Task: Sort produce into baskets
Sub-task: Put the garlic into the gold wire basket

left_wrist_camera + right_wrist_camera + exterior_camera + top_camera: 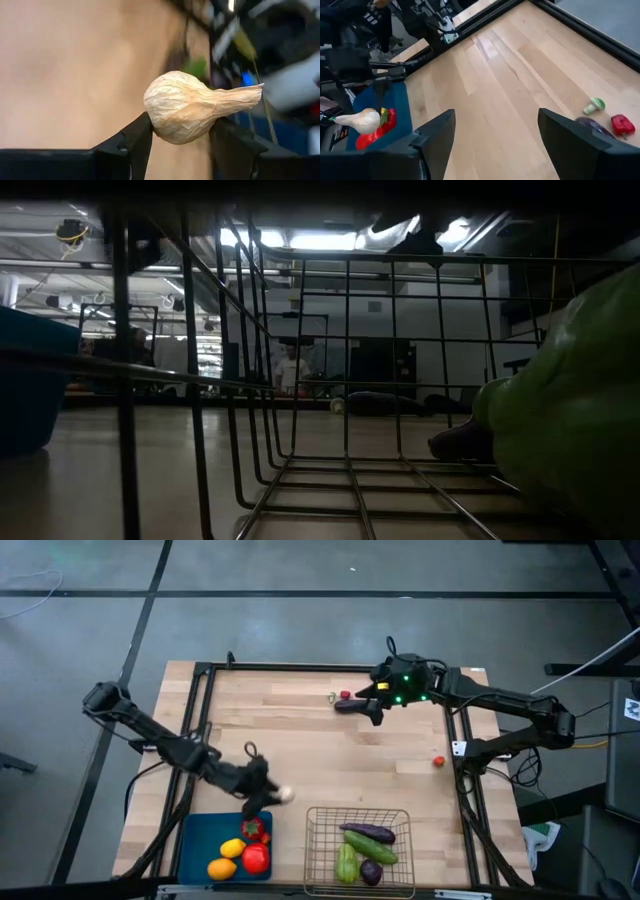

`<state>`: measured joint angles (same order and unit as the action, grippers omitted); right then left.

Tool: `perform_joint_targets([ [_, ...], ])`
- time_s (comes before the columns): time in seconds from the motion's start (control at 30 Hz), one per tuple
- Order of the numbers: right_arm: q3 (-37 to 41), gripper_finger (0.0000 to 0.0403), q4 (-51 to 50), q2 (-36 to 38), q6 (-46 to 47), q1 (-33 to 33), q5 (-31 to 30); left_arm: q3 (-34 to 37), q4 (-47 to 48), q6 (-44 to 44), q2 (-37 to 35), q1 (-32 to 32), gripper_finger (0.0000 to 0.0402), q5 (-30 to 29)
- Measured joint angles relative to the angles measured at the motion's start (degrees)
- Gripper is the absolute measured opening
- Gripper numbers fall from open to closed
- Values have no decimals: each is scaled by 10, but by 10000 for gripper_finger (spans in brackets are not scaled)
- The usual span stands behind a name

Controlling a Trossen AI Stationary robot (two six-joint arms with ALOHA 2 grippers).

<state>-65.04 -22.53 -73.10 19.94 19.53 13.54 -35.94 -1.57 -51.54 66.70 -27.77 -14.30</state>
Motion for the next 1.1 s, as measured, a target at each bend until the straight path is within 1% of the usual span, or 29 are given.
perform_joint_targets([
  [0.1,0,282,-5,0,0,0,0,0,67,-100,0,-35,180,55],
  [0.2,0,282,-6,0,0,0,0,0,126,-178,0,-63,180,86],
  [0.33,0,282,-7,0,0,0,0,0,187,-232,0,-93,180,110],
  [0.47,0,282,-13,0,0,0,0,0,220,-271,1,-114,180,112],
  [0.63,0,282,-24,0,-9,0,0,0,226,-280,1,-132,180,116],
  [0.7,0,282,-28,0,-9,0,0,0,226,-280,1,-136,180,138],
  [0.87,0,282,-31,0,-9,0,0,0,239,-295,1,-136,180,215],
  [1.0,0,282,-31,0,-9,0,0,0,248,-299,1,-136,180,222],
  [1.1,-1,282,-31,0,-9,0,0,0,274,-294,1,-136,180,222],
])
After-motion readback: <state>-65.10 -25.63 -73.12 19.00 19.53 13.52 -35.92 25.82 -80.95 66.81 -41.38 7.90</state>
